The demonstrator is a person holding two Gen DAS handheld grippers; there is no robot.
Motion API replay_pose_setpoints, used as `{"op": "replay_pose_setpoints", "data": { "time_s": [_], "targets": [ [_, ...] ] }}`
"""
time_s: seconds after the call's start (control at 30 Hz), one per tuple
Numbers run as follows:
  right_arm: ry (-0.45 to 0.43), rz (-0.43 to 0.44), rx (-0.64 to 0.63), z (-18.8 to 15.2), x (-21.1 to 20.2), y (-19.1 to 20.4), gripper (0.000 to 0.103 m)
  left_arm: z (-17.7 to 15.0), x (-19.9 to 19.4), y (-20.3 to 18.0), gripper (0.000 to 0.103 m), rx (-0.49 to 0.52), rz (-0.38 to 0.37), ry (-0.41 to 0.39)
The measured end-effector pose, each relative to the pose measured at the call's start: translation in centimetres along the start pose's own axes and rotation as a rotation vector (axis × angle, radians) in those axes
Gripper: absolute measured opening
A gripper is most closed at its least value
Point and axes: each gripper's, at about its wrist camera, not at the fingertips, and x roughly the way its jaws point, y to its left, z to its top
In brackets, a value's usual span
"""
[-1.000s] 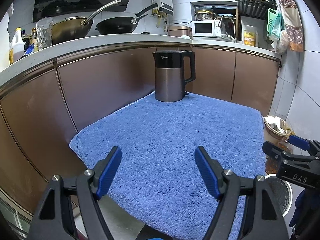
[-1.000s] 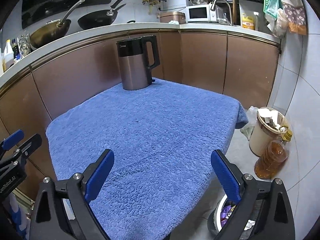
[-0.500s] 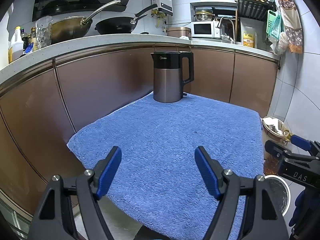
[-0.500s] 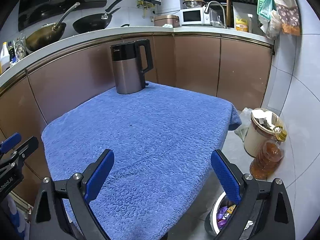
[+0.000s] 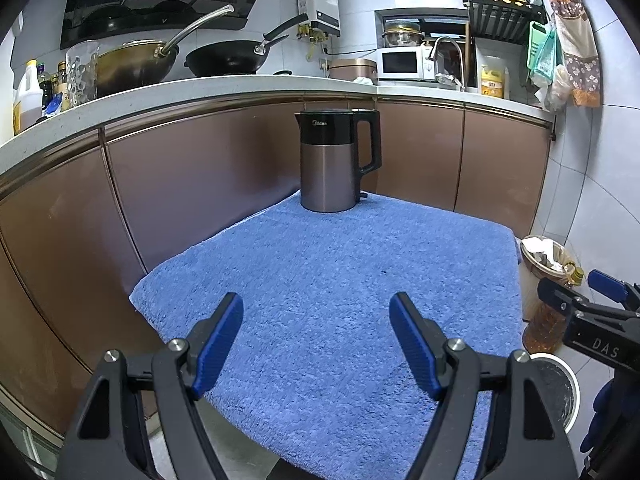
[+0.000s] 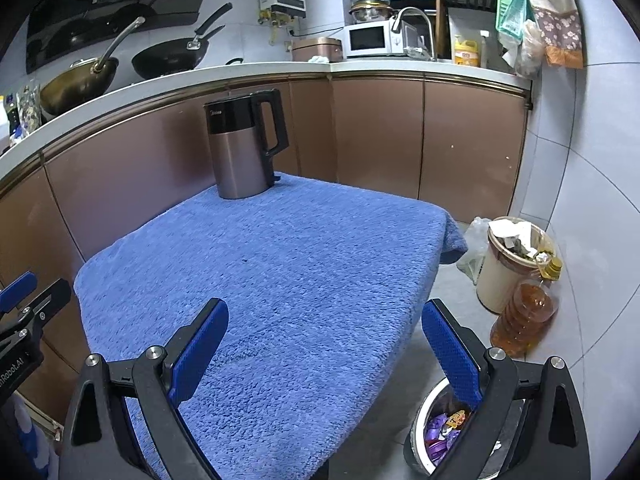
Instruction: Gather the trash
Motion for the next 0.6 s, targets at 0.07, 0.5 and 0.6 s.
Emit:
{"op": "replay_pose_setpoints", "data": {
  "time_s": [0.07, 0.5, 0.6],
  "targets": [
    [-0.005, -0.008, 0.007, 0.1, -0.1, -0.2, 0.096, 0.1, 0.0, -0.2, 0.074, 0.001, -0.002, -0.004],
    [-0.034, -0.057, 0.043, 0.3, -1.0, -1.6, 0.097, 0.5, -0.4, -0.8, 0.074, 0.001, 0.0, -0.009],
    [-0.039, -0.061, 0.05, 0.4, -1.2, -1.8, 0.097, 0.6, -0.5, -0.8, 0.074, -0.002, -0.008, -0.011]
  ]
}}
